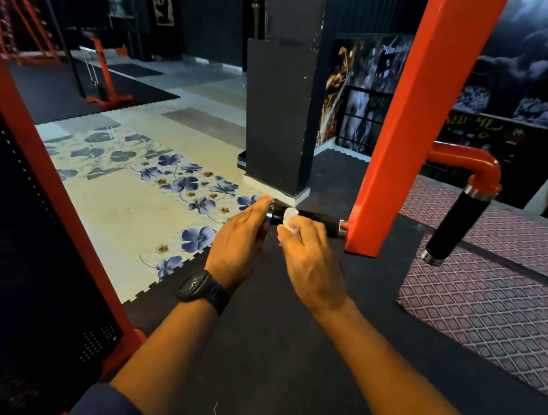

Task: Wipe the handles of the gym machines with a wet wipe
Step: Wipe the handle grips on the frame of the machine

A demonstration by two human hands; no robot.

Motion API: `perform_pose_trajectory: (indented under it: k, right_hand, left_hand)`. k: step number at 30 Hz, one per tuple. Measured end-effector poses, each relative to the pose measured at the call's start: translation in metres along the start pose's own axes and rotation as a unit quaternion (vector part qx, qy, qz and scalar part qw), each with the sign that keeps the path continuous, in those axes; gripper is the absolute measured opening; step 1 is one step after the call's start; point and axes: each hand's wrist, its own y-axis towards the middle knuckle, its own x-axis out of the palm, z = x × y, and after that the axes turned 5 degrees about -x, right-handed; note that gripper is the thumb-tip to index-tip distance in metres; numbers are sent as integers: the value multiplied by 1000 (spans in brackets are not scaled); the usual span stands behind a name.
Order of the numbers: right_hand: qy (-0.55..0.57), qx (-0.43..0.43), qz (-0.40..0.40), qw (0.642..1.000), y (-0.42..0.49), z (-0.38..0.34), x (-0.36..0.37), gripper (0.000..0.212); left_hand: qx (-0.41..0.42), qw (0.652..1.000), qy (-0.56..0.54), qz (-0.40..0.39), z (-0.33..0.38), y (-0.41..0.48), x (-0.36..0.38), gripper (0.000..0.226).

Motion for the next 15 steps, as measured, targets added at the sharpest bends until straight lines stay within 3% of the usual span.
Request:
perform_pose_trajectory:
  k: [7,12,15]
  right_hand:
    - [47,41,-1,998,-17,-5,11,38]
    - [17,54,25,998,-7,2,2,24]
    - [5,144,68,987,-18,9,-7,27]
  left_hand:
    - [-25,1000,3,0,4,-2,-3,50]
    - [-26,1000,4,-2,4,-2,-3,49]
    - [-35,999,4,-10,5,-1,-3,48]
